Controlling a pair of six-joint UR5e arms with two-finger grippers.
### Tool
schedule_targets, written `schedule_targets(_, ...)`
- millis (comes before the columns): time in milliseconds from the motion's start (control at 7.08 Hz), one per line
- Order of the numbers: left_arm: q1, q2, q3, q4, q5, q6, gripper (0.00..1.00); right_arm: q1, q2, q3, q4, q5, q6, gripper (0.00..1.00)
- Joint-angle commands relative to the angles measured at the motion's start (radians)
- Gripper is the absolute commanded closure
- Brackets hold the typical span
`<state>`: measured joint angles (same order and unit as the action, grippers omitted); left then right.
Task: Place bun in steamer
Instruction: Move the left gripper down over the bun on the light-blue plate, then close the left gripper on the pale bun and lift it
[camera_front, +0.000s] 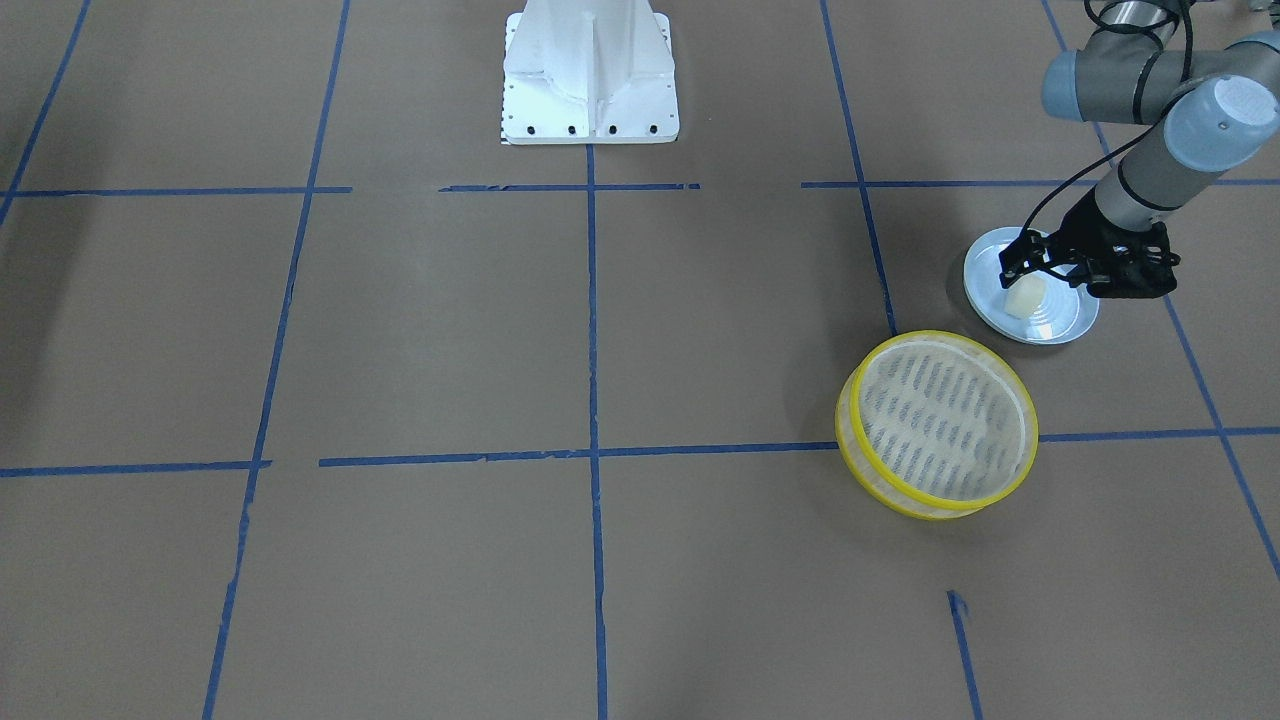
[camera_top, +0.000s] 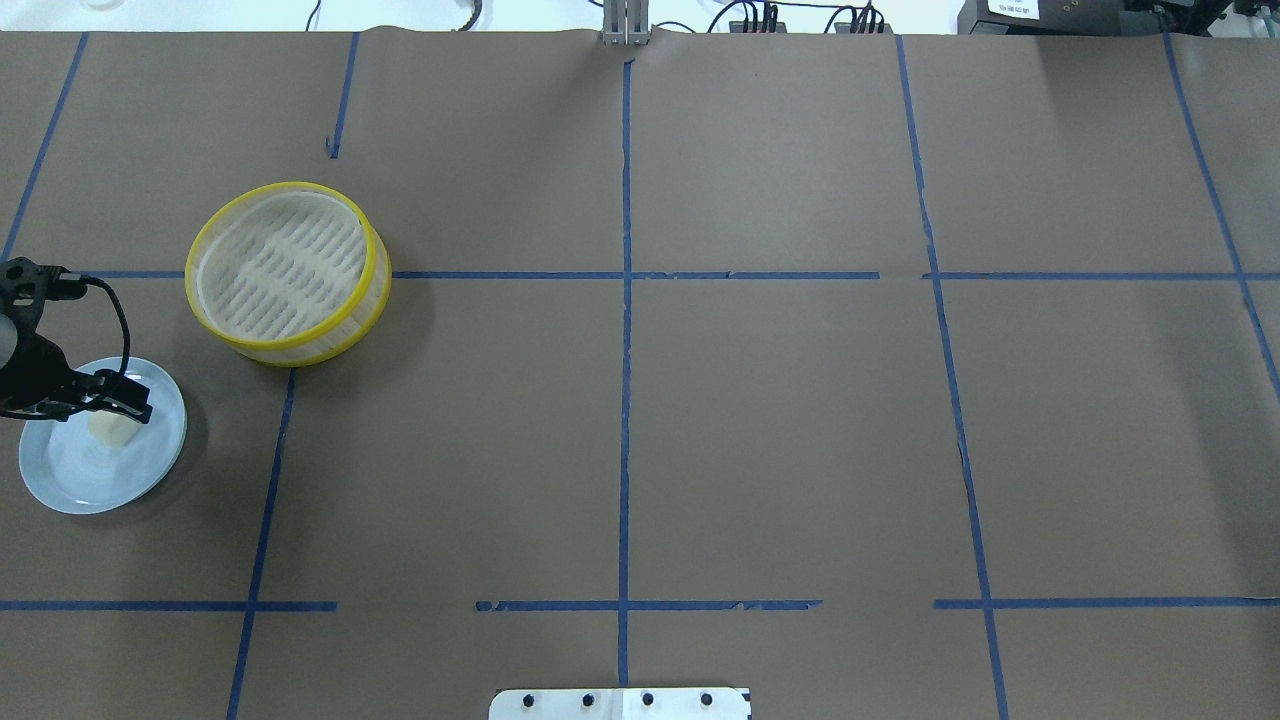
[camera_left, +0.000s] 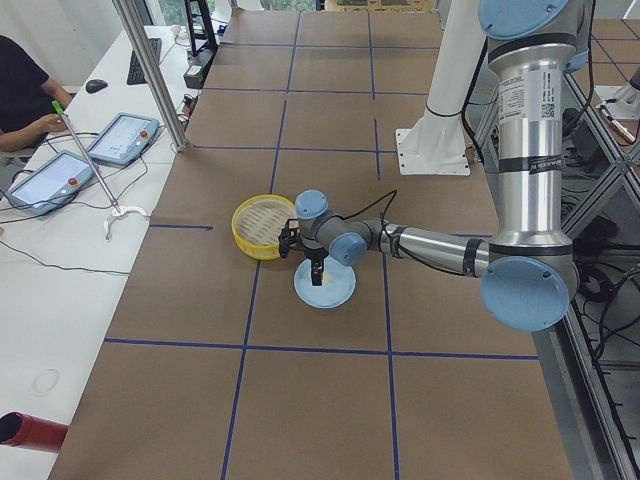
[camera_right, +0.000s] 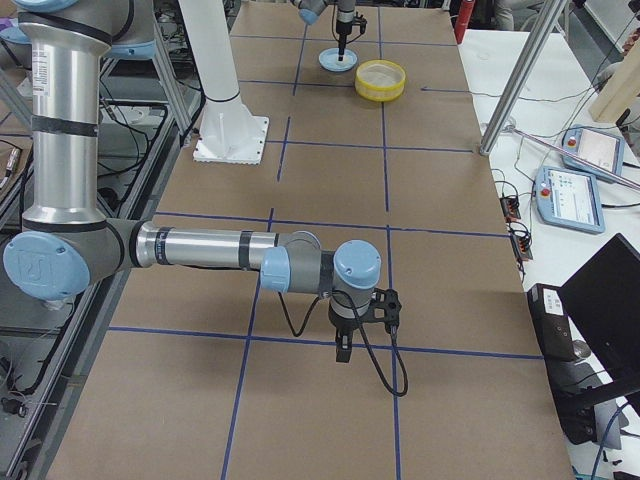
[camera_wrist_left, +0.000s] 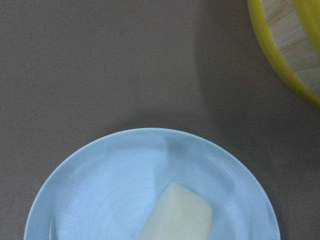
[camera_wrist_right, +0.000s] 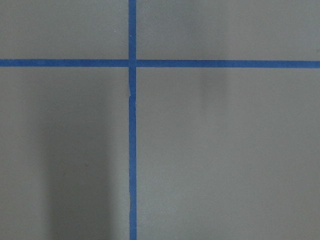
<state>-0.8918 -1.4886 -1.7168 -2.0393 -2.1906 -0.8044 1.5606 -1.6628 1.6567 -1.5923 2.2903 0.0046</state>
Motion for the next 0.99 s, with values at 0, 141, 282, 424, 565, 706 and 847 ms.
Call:
schedule_targets(0,0.007,-0.002,0.035,-0.033,0.000,0.005,0.00,-0.001,0.000,0.000,0.000,0.000,0.000,0.00)
schedule_targets(141,0.007,-0.002,0.043,-0.045,0.000,0.005,0.00,0.001,0.000,0.000,0.000,0.000,0.000,0.00)
schedule_targets(282,0.008,-0.002,0.042,-0.045,0.000,0.005,0.02,0.001,0.000,0.000,0.000,0.000,0.000,0.00)
schedule_targets(424,0.008,-0.002,0.037,-0.045,-0.001,0.004,0.08,-0.001,0.000,0.000,0.000,0.000,0.000,0.00)
schedule_targets(565,0.008,-0.002,0.031,-0.045,-0.002,0.001,0.21,-0.001,0.000,0.000,0.000,0.000,0.000,0.00)
schedule_targets(706,0.008,-0.004,0.028,-0.045,-0.002,0.001,0.34,0.001,0.000,0.000,0.000,0.000,0.000,0.00)
schedule_targets(847,0.008,-0.004,0.026,-0.045,-0.002,-0.001,0.46,0.001,0.000,0.000,0.000,0.000,0.000,0.00)
